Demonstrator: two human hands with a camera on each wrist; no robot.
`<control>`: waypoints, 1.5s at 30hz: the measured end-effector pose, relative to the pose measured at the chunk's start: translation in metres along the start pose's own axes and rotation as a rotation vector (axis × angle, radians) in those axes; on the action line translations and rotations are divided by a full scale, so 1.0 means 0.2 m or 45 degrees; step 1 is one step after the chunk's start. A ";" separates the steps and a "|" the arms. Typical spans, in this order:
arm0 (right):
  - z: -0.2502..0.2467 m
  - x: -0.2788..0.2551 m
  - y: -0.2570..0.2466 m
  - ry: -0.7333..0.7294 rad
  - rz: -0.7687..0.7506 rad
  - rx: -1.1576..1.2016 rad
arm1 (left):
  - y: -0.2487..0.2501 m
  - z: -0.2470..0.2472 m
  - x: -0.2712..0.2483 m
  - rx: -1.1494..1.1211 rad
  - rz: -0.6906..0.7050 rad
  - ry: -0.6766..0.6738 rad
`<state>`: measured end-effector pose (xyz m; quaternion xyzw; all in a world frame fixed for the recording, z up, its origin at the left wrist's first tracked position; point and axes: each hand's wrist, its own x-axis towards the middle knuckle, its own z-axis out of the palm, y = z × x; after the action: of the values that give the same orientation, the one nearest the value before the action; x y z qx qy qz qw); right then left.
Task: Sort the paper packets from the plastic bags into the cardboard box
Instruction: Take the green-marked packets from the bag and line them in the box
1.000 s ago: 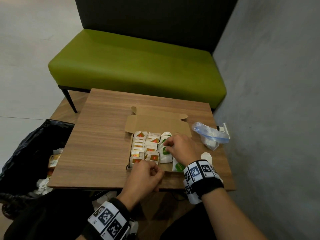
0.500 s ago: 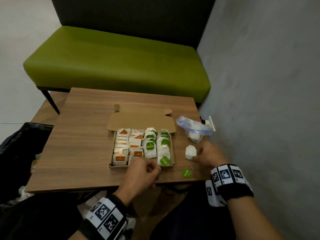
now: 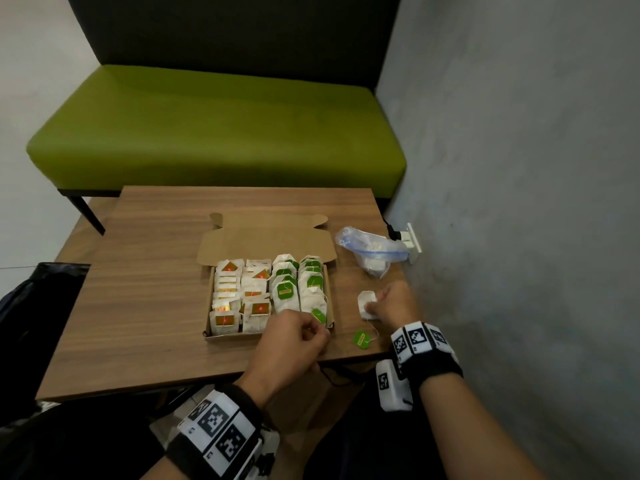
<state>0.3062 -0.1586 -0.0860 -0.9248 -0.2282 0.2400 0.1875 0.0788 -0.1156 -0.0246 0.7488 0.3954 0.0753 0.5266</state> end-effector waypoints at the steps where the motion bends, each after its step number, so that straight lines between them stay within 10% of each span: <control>1: 0.00 0.00 0.02 -0.035 0.010 0.073 | 0.00 0.00 0.00 0.000 0.001 0.001; 19: -0.27 -0.55 -0.13 -0.539 -0.658 0.940 | 0.08 -0.07 -0.03 -0.374 0.361 0.159; 26: -0.15 -0.61 -0.17 -0.744 -0.747 0.717 | 0.12 -0.15 -0.09 -0.732 0.375 0.275; 45: -0.11 -0.63 -0.25 -0.341 -0.571 1.146 | 0.11 -0.15 -0.16 -0.783 0.188 0.253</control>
<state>0.2019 -0.1863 -0.0005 -0.6422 -0.3167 0.3844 0.5827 0.0531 -0.1189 0.0165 0.5703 0.3483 0.3017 0.6800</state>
